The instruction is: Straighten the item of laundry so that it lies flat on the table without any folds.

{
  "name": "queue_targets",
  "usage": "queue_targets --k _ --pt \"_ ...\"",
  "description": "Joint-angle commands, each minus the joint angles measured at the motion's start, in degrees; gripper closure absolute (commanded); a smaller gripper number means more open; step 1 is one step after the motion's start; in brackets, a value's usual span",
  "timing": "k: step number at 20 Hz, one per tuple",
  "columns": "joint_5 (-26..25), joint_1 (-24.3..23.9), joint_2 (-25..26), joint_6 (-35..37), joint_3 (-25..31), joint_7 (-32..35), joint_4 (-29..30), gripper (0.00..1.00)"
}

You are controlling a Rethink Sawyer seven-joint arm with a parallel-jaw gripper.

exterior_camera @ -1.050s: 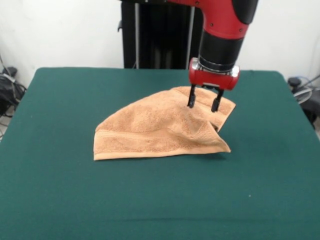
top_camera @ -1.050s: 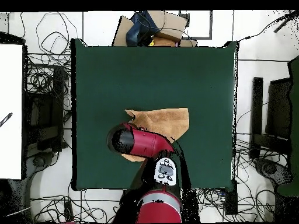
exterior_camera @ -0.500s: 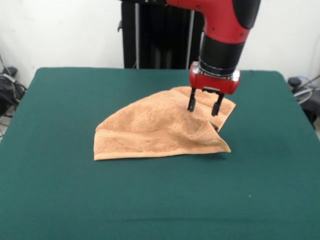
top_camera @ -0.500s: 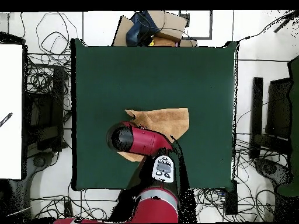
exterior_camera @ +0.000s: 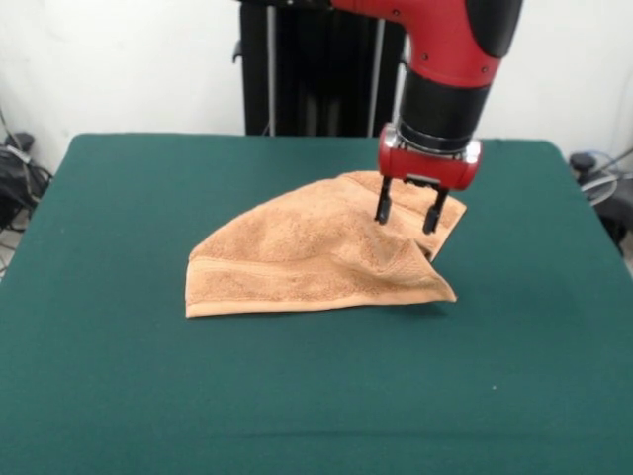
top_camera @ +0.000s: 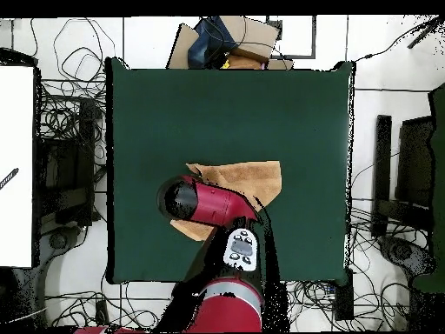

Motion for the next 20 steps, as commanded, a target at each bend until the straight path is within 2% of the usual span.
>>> queue_targets --k 1,20 --pt "3.5 0.39 1.75 6.16 -0.03 12.95 -5.1 0.0" --pt "3.87 1.18 4.84 6.19 -1.51 12.14 -8.43 0.0"
